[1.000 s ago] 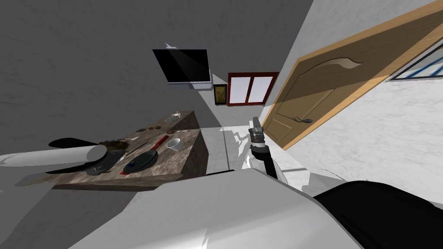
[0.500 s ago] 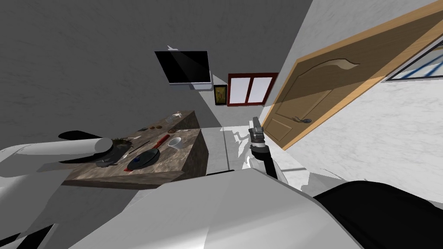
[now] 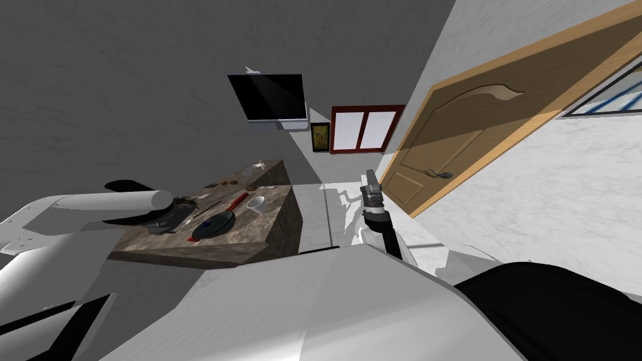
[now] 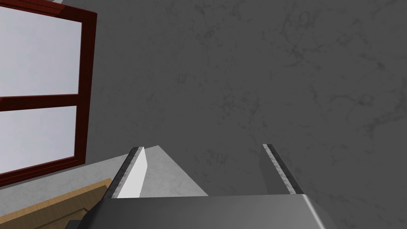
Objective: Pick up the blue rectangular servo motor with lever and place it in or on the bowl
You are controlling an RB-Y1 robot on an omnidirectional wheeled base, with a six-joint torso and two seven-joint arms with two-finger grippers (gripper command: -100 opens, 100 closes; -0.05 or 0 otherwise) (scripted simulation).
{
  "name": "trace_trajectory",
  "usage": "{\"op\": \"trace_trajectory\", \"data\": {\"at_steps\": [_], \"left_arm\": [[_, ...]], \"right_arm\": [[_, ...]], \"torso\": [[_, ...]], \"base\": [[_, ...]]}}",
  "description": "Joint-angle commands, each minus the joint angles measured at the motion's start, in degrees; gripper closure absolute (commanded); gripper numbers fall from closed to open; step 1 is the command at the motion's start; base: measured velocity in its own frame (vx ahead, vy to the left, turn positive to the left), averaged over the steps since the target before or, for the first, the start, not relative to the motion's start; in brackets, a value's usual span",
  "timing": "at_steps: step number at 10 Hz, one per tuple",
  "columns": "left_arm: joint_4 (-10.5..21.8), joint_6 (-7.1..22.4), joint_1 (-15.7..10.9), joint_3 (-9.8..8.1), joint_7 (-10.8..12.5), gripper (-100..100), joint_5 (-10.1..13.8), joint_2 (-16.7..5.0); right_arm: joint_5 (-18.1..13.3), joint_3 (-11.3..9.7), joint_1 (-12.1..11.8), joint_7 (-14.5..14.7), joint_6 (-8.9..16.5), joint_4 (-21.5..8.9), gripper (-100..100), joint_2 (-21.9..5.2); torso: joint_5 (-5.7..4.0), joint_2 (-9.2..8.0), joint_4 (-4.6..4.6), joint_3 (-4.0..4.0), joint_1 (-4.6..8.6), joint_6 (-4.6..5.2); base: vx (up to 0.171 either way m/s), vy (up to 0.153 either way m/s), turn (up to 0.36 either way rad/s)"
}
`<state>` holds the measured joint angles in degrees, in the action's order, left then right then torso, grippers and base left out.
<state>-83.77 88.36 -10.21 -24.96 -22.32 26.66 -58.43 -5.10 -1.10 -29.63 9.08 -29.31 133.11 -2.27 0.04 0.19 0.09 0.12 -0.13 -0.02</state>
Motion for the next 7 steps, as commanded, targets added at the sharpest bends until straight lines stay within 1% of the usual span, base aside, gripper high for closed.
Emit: {"op": "trace_trajectory", "data": {"at_steps": [1, 2, 3, 4, 5, 7], "left_arm": [[0.5, -0.2, -2.9, 0.09, -0.1, -100, 0.0, 0.0], [0.5, -0.2, -4.1, 0.09, -0.1, -100, 0.0, 0.0], [2.3, 3.1, -5.5, 2.60, -2.8, -100, -2.8, 0.2], [3.9, 3.5, -7.2, 3.57, -3.4, -100, -3.0, 0.2], [5.3, 3.5, -9.1, 3.57, -3.4, -100, -3.0, 0.2], [5.3, 3.5, -12.3, 3.57, -3.4, -100, -3.0, 0.2]], "right_arm": [[0.0, 0.0, 0.0, 0.0, 0.0, 0.0, 0, 0.0], [0.0, 0.0, 0.0, 0.0, 0.0, 0.0, 0, 0.0], [0.0, 0.0, 0.0, 0.0, 0.0, 0.0, 0, 0.0], [0.0, 0.0, 0.0, 0.0, 0.0, 0.0, 0, 0.0], [0.0, 0.0, 0.0, 0.0, 0.0, 0.0, 0, 0.0], [0.0, 0.0, 0.0, 0.0, 0.0, 0.0, 0, 0.0]], "torso": [[0.00, 0.00, 0.00, 0.00, 0.00, 0.00], [0.01, 0.08, 0.02, 0.05, -0.01, 0.00], [0.00, 0.11, 0.03, 0.07, 0.00, 0.00], [0.02, -0.11, 0.00, -0.05, 0.00, -0.04], [0.01, -0.21, -0.04, -0.12, 0.04, -0.02], [0.00, -0.03, -0.01, -0.02, 0.03, -0.01]], "base": [[0.010, 0.004, -0.005], [0.012, 0.001, 0.001], [-0.073, -0.007, 0.101], [-0.093, -0.019, 0.060], [-0.051, -0.013, -0.013], [-0.008, -0.002, -0.006]]}}
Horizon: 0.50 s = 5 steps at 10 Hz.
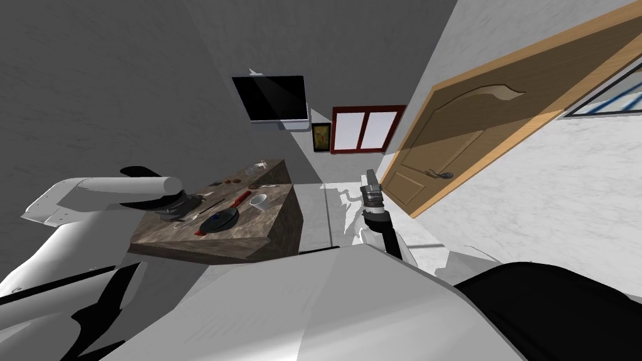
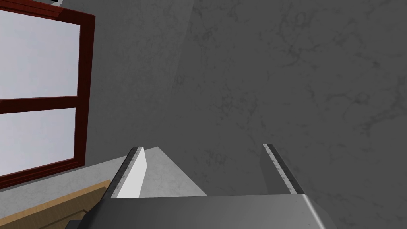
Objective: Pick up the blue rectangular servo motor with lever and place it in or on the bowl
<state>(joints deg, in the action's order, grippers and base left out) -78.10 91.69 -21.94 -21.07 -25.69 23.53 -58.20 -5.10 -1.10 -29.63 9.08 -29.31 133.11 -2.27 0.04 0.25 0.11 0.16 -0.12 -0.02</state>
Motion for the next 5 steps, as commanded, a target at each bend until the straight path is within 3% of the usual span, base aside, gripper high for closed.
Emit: {"op": "trace_trajectory", "data": {"at_steps": [1, 3, 4, 5], "left_arm": [[-0.4, 0.1, -2.9, -0.32, 0.0, -100, 0.2, 0.0], [0.0, -0.3, -2.4, -0.45, -0.2, -100, 0.2, -0.1], [0.1, -0.3, -2.5, -0.40, -0.3, 0, 0.2, -0.1], [0.1, -0.3, -2.5, -0.41, -0.3, 0, 0.2, -0.1]], "right_arm": [[0.0, 0.0, 0.0, 0.0, 0.0, 0.0, 0, 0.0], [0.0, 0.0, 0.0, 0.0, 0.0, 0.0, 0, 0.0], [0.0, 0.0, 0.0, 0.0, 0.0, 0.0, 0, 0.0], [0.0, 0.0, 0.0, 0.0, 0.0, 0.0, 0, 0.0]], "torso": [[0.00, 0.00, 0.00, 0.00, 0.00, 0.00], [0.01, 0.05, 0.02, 0.03, -0.01, -0.01], [0.02, 0.03, 0.02, 0.02, -0.02, -0.02], [0.02, 0.02, 0.01, 0.02, -0.03, -0.02]], "base": [[0.009, 0.001, -0.004], [0.004, 0.000, 0.002], [0.000, 0.000, 0.000], [0.000, 0.000, 0.000]]}}
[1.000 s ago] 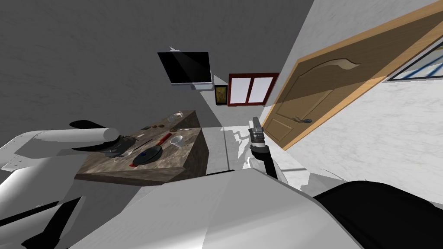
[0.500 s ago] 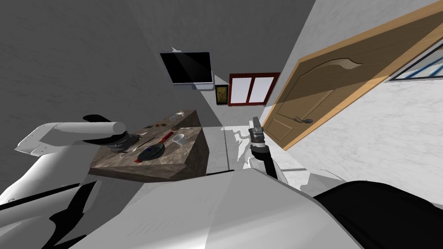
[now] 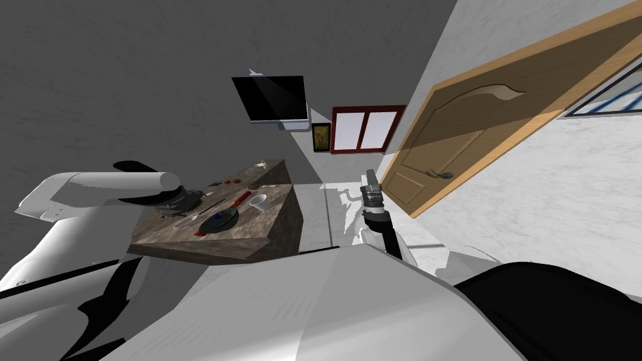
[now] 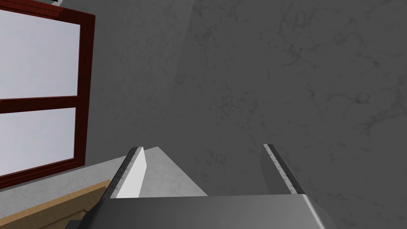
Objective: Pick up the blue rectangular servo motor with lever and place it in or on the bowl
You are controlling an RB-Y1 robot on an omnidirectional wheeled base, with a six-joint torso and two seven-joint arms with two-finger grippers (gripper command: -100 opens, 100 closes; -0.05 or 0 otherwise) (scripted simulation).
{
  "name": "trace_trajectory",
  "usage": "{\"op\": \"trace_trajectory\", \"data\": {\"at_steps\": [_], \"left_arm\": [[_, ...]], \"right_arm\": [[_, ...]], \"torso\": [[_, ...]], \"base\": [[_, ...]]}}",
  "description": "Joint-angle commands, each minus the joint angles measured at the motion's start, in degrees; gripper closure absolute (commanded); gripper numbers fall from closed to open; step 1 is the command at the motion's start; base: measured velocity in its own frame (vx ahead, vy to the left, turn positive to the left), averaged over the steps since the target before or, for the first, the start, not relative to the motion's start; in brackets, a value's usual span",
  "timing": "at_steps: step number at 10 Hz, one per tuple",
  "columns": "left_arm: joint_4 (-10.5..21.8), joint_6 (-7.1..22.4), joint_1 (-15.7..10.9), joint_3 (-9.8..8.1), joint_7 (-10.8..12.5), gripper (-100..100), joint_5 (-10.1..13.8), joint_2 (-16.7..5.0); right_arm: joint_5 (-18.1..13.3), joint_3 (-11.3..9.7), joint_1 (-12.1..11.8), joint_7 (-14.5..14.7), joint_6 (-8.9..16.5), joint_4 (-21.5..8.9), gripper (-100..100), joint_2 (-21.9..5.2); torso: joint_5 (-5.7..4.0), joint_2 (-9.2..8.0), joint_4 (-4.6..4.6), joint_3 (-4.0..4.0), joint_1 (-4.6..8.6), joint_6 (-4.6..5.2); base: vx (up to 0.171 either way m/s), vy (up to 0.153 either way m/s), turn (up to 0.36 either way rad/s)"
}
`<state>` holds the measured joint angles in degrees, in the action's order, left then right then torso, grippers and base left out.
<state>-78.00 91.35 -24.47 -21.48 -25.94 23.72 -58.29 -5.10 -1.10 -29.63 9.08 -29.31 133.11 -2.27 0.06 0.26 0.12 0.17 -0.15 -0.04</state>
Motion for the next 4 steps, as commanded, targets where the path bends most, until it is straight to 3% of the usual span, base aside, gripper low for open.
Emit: {"op": "trace_trajectory", "data": {"at_steps": [1, 4], "left_arm": [[0.0, 0.0, 0.0, 0.00, 0.0, 0, 0.0, 0.0], [0.0, 0.0, 0.0, 0.00, 0.0, 0, 0.0, 0.0]], "right_arm": [[0.0, 0.0, 0.0, 0.0, 0.0, 0.0, 0, 0.0], [0.0, 0.0, 0.0, 0.0, 0.0, 0.0, 0, 0.0]], "torso": [[0.00, 0.00, 0.00, 0.00, 0.00, 0.00], [0.00, 0.00, 0.00, 0.00, 0.00, 0.00]], "base": [[0.000, 0.000, 0.000], [0.000, 0.000, 0.000]]}}
